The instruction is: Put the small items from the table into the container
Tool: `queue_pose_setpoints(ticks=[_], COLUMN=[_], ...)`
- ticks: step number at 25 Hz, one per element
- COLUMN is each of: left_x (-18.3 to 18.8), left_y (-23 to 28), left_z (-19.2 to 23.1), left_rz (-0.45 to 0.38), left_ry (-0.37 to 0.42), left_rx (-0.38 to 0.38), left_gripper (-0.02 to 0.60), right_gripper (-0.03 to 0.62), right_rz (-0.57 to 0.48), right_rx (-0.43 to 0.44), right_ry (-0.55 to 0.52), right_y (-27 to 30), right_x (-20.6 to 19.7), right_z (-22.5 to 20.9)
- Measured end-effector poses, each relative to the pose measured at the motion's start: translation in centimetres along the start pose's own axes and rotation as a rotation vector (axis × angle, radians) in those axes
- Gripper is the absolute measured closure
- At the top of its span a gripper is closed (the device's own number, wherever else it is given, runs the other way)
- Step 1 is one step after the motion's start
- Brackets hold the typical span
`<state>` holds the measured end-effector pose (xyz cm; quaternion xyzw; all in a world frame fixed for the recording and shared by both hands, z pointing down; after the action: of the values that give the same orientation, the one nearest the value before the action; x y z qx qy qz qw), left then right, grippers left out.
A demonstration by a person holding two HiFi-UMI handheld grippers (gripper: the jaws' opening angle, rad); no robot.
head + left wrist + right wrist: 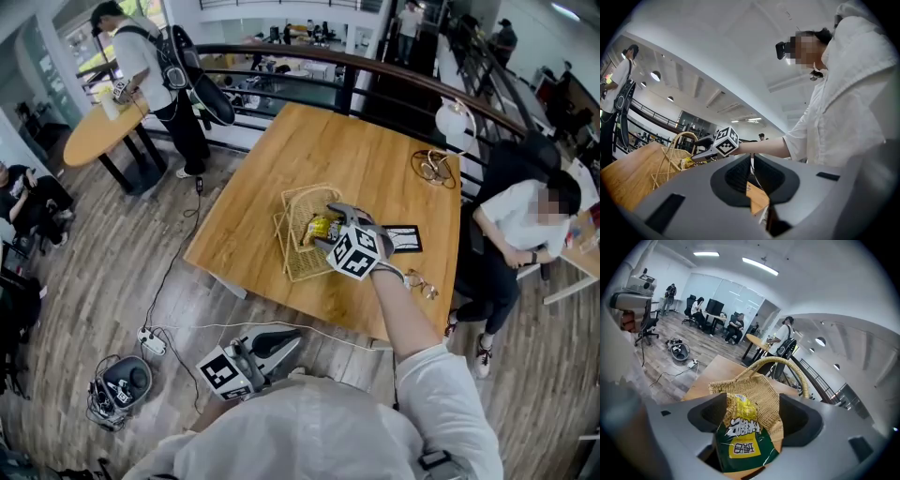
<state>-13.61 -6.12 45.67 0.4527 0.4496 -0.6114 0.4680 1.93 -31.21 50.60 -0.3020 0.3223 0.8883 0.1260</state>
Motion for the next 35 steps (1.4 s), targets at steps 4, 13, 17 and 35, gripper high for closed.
queue_pose_setpoints(ticks=[4,13,17,35], left_x=[-0.2,-0.5,-0.3,-0.5], left_y=[0.8,2.3,2.9,5.6], left_z=[0.3,0.7,0.7,0.9], left_rz=[0.012,0.016,0.019,0.034], left_ry=[0.008,0.010,0.009,0.016], left_rx=[-0.019,-0.065,-0.087,-0.165], left_gripper=[0.574,0.574,0.574,0.574], right_gripper=[0.266,0.266,0.266,0.396], right_rz=[-0.044,-0.142,-0.210,-0.437], right_rx=[-0.042,-0.157,-0.222,-0.367], right_ry=[0.094,0.286,0.402,0.744], right_y=[-1.7,-7.0,-10.2,-23.9], right_x=[-0.5,-2.3,-2.7,-4.6], right_z=[-0.5,-1.5,-1.6,4.1])
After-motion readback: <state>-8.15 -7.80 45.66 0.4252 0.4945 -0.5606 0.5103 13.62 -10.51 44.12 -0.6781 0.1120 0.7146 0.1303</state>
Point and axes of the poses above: the fingertips, and each gripper's own axes: y forward along the fingers, z to its left, x out of its top, the point moved 7 cm from there along -y, backward along the fingers, and after that the axes turned 11 degrees about -x, right-handed, at the moved point
